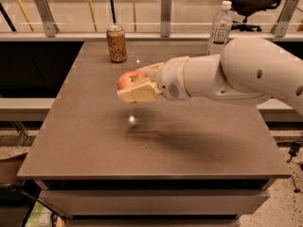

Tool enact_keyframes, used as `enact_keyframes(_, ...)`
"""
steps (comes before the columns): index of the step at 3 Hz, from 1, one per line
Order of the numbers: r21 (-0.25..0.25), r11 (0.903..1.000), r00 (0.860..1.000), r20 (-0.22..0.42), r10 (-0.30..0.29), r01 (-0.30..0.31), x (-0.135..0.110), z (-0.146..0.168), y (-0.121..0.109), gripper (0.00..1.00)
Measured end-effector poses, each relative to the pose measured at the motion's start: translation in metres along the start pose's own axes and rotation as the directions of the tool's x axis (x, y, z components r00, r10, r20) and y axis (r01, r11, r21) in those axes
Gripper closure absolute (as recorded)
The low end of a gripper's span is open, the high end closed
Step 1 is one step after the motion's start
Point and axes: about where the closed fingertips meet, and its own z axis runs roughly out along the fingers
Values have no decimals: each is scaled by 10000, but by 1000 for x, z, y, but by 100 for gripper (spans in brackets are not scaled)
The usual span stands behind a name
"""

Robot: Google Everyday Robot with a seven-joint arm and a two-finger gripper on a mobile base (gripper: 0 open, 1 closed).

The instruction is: Move apple near orange can

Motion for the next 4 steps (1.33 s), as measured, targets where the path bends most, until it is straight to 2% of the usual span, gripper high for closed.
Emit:
enact_keyframes(1,988,9943,9991,134,401,-412,-13,0,-38,100)
enact_keyframes(2,1813,9815,9981,162,598,-617,-25,-1,-78,100)
enact_keyframes(3,2243,9718,9971,-46,753,-724,-33,5,-114,100)
enact_keyframes(4,2235,9710,9952,-289,939,-851,-31,24,-147,100)
